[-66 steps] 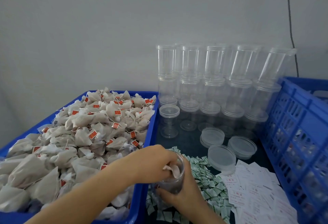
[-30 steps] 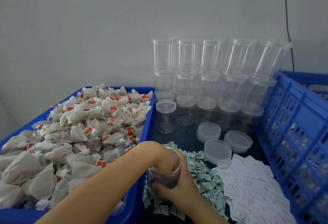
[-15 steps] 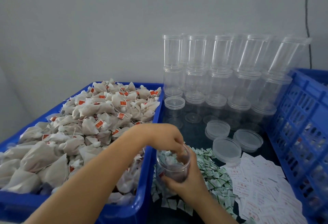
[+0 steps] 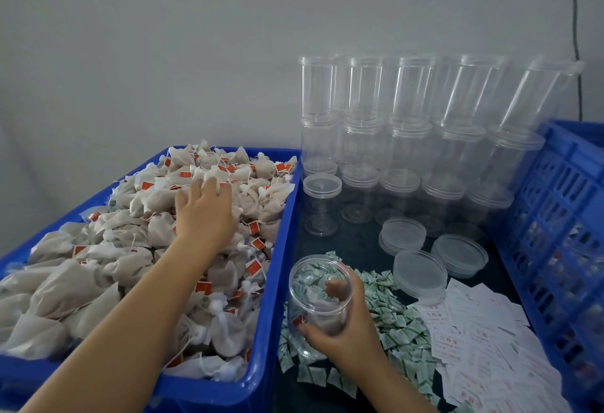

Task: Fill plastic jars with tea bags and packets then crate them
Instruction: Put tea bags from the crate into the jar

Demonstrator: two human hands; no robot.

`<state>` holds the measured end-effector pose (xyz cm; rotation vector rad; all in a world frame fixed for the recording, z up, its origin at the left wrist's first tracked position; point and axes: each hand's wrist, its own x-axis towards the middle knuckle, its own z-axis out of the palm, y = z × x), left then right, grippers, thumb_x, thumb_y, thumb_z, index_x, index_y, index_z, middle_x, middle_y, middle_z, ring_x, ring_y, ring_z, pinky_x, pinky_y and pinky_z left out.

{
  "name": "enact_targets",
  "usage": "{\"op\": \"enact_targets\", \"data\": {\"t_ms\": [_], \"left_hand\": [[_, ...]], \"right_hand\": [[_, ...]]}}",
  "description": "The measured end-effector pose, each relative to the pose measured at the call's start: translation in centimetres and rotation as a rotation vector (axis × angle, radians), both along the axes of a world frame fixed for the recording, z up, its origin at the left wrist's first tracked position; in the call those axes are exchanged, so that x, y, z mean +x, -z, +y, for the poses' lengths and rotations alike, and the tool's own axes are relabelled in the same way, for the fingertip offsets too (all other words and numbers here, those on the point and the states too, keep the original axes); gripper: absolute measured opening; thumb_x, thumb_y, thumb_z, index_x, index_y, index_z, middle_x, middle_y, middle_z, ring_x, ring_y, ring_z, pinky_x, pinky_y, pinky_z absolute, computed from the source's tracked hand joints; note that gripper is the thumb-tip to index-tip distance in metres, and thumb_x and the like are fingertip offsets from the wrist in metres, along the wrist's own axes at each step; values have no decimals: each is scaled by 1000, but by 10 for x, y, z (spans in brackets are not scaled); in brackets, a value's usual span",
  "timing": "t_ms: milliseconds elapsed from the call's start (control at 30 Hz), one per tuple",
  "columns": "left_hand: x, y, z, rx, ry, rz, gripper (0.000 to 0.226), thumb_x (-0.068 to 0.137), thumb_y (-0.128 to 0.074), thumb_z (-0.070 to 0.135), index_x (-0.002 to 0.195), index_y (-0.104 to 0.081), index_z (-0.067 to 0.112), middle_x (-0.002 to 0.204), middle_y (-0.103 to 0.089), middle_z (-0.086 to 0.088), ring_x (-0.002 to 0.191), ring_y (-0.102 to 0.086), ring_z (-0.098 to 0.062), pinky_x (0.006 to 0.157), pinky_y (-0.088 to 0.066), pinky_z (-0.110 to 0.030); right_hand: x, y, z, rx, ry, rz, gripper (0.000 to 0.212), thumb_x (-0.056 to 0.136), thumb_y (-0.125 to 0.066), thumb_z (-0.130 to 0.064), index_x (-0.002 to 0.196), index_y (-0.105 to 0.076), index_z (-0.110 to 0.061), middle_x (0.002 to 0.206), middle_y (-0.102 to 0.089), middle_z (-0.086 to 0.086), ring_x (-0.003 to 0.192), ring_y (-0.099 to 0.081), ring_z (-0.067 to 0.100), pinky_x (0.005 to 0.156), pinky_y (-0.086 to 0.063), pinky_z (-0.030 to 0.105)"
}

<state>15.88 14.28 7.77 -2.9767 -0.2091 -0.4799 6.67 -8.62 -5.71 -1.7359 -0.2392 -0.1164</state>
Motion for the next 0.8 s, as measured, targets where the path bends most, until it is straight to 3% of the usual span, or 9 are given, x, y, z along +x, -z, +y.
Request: {"op": "enact_targets", "data": {"t_ms": [67, 133, 300, 467, 633, 800], "left_hand": [[0, 8, 4, -28, -91, 75, 67, 90, -55, 34, 147, -21, 23, 157, -12, -11, 145, -6, -34, 114, -11, -57], [0, 11, 8, -44, -149, 124, 70, 89, -56, 35, 147, -18, 24, 156, -11, -13, 144, -7, -37, 113, -11, -59], [-5, 9, 17, -47, -185, 107, 60, 90, -58, 25, 143, -30, 18, 151, -19, -12, 138, -21, -35, 108, -30, -51], [-14, 2, 19, -120, -191, 72, 55, 85, -66, 14, 135, -44, 16, 142, -32, -10, 127, -37, -31, 88, -49, -43], [-15, -4, 27, -207, -230, 21, 34, 86, -63, 3, 120, -58, 8, 118, -55, -13, 103, -58, -29, 78, -51, -35], [-19, -10, 27, -203, -274, 0, 21, 88, -63, 4, 108, -63, 9, 97, -63, -11, 82, -60, -25, 67, -46, -32]], "right_hand": [[-1, 0, 0, 1, 3, -5, 98, 53, -88, -54, 126, -26, -75, 127, -48, -21, 112, -52, -13, 80, -52, 12], [-1, -1, 0, 3, 0, -11, 97, 54, -88, -53, 126, -27, -75, 128, -48, -19, 112, -52, -14, 80, -53, 13], [-1, -2, 0, -4, 0, -25, 95, 53, -87, -54, 124, -28, -76, 128, -48, -18, 113, -52, -13, 83, -55, 18], [-2, -1, 1, -5, 5, -33, 96, 51, -87, -54, 124, -28, -77, 127, -49, -18, 112, -51, -14, 82, -56, 21], [-1, 0, 2, 8, 8, -41, 96, 51, -88, -54, 122, -29, -78, 124, -50, -18, 111, -53, -12, 79, -54, 14], [0, 1, 1, -6, 11, -39, 98, 50, -88, -56, 125, -28, -77, 116, -50, -31, 112, -53, -11, 82, -55, 17]]}}
